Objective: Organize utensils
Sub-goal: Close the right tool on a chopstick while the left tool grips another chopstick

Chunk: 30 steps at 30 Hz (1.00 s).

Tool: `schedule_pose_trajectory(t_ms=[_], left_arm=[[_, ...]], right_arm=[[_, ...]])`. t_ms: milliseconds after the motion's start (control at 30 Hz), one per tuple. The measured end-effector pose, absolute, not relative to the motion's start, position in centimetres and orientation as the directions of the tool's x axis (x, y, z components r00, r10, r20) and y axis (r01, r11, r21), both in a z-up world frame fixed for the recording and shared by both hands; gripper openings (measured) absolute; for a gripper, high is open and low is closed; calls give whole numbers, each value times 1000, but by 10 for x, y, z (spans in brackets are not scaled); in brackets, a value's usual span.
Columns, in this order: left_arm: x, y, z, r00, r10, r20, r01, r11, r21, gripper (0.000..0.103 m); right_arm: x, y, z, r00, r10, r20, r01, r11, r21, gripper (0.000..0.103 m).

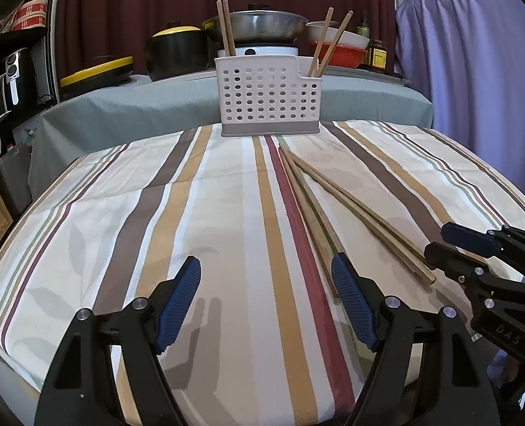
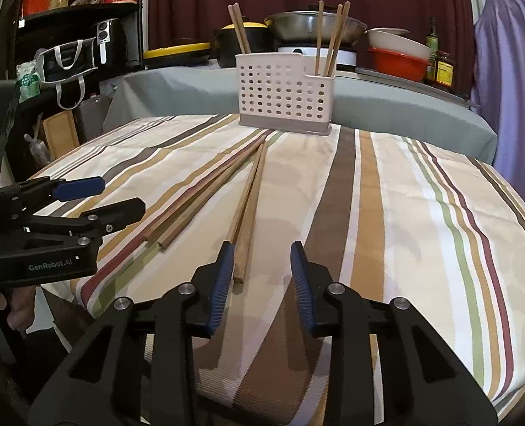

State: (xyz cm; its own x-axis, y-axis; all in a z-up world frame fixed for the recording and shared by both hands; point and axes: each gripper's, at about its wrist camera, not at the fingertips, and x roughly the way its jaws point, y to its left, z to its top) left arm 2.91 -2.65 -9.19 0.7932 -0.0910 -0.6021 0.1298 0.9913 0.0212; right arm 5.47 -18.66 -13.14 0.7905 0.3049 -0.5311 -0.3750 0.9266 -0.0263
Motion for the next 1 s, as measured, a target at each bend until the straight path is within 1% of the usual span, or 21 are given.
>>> schedule_pose_trajectory(t_ms=[67, 200, 267, 333, 367, 667, 833, 1000], left_arm=[[29, -27, -92, 792, -94, -603, 131, 991, 17, 74], [27, -28, -94, 787, -105, -607, 139, 990, 10, 74], [27, -30, -94, 785, -110, -609, 145, 989, 8, 74], [27, -30, -95, 785, -114, -609, 149, 989, 7, 74], [26, -31, -95, 784, -117, -609, 153, 988, 7, 74], [27, -42, -98, 773, -144, -618, 191, 981, 10, 72], [30, -44, -102, 760, -141, -635, 192, 981, 13, 65], [31, -42, -102, 760, -135, -636, 177, 984, 2, 62]], right_arm=[[56, -185, -134, 784, 306, -540, -379, 925, -27, 30], [57, -181, -139, 771, 306, -559, -389, 921, -32, 22], [58, -181, -140, 767, 308, -564, -392, 919, -32, 19], [58, -180, -141, 764, 308, -567, -395, 918, -33, 8], [59, -180, -141, 763, 308, -568, -395, 918, -33, 7], [58, -184, -139, 779, 292, -555, -375, 926, -39, 6], [58, -191, -138, 789, 282, -546, -358, 933, -36, 6], [58, -198, -137, 796, 274, -540, -339, 940, -22, 6]])
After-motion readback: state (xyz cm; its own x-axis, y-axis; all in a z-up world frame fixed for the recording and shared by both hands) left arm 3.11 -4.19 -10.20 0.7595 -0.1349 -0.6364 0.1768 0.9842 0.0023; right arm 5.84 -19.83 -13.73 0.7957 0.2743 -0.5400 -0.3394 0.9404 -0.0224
